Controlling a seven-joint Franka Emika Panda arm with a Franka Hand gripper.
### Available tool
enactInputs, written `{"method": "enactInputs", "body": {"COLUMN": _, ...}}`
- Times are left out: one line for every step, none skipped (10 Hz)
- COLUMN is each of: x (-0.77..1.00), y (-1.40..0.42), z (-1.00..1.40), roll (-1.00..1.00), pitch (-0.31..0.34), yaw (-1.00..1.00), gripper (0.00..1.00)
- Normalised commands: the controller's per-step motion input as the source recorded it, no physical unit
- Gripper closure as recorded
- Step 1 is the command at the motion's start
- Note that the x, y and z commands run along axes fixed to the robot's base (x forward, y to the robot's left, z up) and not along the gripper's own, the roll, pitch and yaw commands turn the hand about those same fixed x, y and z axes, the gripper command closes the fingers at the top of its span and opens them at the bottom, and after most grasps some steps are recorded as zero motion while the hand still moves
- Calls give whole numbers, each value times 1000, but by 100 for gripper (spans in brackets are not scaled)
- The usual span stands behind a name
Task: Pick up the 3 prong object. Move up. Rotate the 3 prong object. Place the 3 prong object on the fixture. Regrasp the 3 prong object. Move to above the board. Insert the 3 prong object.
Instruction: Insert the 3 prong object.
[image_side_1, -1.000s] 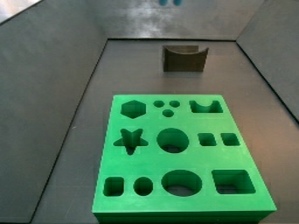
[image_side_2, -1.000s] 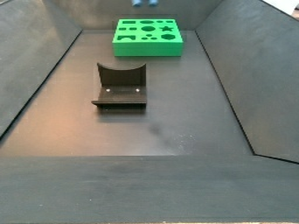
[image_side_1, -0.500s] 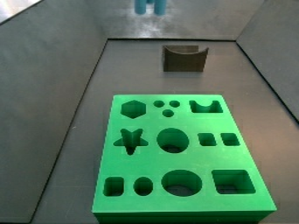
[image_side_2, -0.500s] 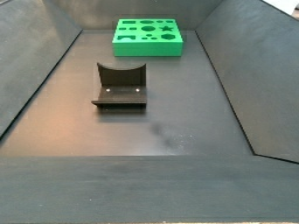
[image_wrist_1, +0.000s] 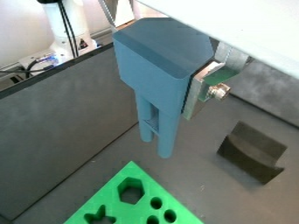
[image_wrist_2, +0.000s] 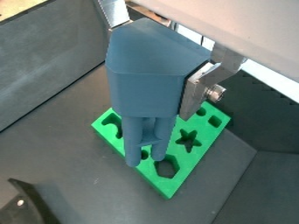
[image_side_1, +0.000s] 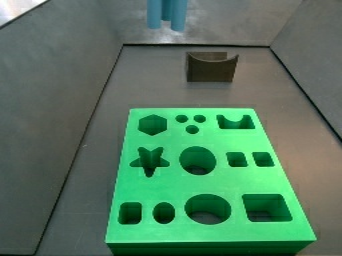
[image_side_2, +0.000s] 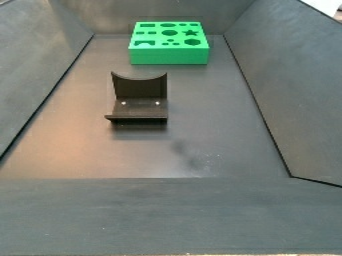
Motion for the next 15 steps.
{"method": "enactInputs", "body": {"x": 0, "y": 0, "z": -9, "roll": 0, "pitch": -17, "yaw": 0, "gripper": 100}}
{"method": "enactInputs", "body": {"x": 14, "y": 0, "z": -94, "roll": -34, "pitch": 0, "yaw": -43, "gripper": 100}}
{"method": "enactInputs", "body": {"x": 177, "y": 66, "z": -149, "roll": -154, "pitch": 0, "yaw": -303, "gripper": 100}}
{"method": "enactInputs", "body": {"x": 223, "y": 83, "z": -183, "roll": -214, "pitch": -17, "yaw": -389, "gripper": 100}}
{"method": "enactInputs", "body": {"x": 217, "y": 71, "z": -211, "roll": -234, "pitch": -59, "yaw": -411, "gripper": 100}}
{"method": "enactInputs", "body": {"x": 254, "y": 17, "z": -211, "roll": -217, "pitch": -54, "yaw": -446, "gripper": 100}}
{"method": "enactInputs", "body": {"x": 203, "y": 0, "z": -231, "roll": -193, "pitch": -74, "yaw": -494, "gripper": 100}}
{"method": "enactInputs", "body": {"x": 174, "y": 0, "z": -251, "roll": -179, "pitch": -84, "yaw": -511, "gripper": 100}}
{"method": "enactInputs", "body": {"x": 166, "y": 0, "z": -277, "roll": -166, "pitch": -91, "yaw": -523, "gripper": 100}}
{"method": "enactInputs", "body": {"x": 154, "y": 0, "z": -269, "roll": -154, "pitch": -97, "yaw": -543, "gripper": 100}}
{"method": "enactInputs", "body": {"x": 117, "y": 0, "z": -289, "roll": -119, "pitch": -99, "yaw": -551, "gripper": 100}}
{"method": "enactInputs", "body": {"x": 117, "y": 0, "z": -286, "roll": -111, "pitch": -97, "yaw": -551, "gripper": 100}}
{"method": "enactInputs", "body": {"x": 111, "y": -11, "z": -300, "roll": -86, "pitch": -81, "yaw": -554, "gripper": 100}}
{"method": "enactInputs", "body": {"x": 63, "y": -29, "z": -309, "roll": -71, "pitch": -81, "yaw": -580, "gripper": 100}}
{"method": "enactInputs", "body": {"x": 0, "y": -57, "z": -314, "roll": -49, "pitch": -89, "yaw": -614, "gripper": 100}}
